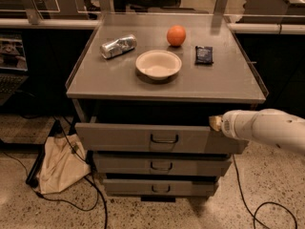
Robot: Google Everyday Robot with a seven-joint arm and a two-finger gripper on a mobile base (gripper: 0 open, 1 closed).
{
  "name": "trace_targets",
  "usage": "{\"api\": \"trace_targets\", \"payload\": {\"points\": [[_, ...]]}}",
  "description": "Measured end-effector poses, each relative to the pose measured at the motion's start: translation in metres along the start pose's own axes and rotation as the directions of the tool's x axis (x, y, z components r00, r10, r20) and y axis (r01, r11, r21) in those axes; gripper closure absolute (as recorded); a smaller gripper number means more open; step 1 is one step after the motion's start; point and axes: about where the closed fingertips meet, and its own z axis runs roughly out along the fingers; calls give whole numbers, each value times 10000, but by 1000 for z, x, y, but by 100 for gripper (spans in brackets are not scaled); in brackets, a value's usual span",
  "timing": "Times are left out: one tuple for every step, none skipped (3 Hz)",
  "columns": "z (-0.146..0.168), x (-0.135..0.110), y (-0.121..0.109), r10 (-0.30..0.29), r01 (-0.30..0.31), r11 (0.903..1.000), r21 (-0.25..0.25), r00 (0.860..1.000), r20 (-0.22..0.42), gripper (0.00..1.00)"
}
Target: Open top drawer
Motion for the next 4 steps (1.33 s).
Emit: {"api": "trace_targets", "payload": {"points": [[-8, 13, 6, -110, 104, 9999, -95, 9977, -666, 100], [-8, 12, 6, -112, 106, 9999, -98, 9976, -686, 100], [-32, 27, 16, -4, -35, 9996, -294, 9914, -1312, 100], [-63, 40, 30, 108, -229, 9979, -604, 9811, -1931, 100]]}}
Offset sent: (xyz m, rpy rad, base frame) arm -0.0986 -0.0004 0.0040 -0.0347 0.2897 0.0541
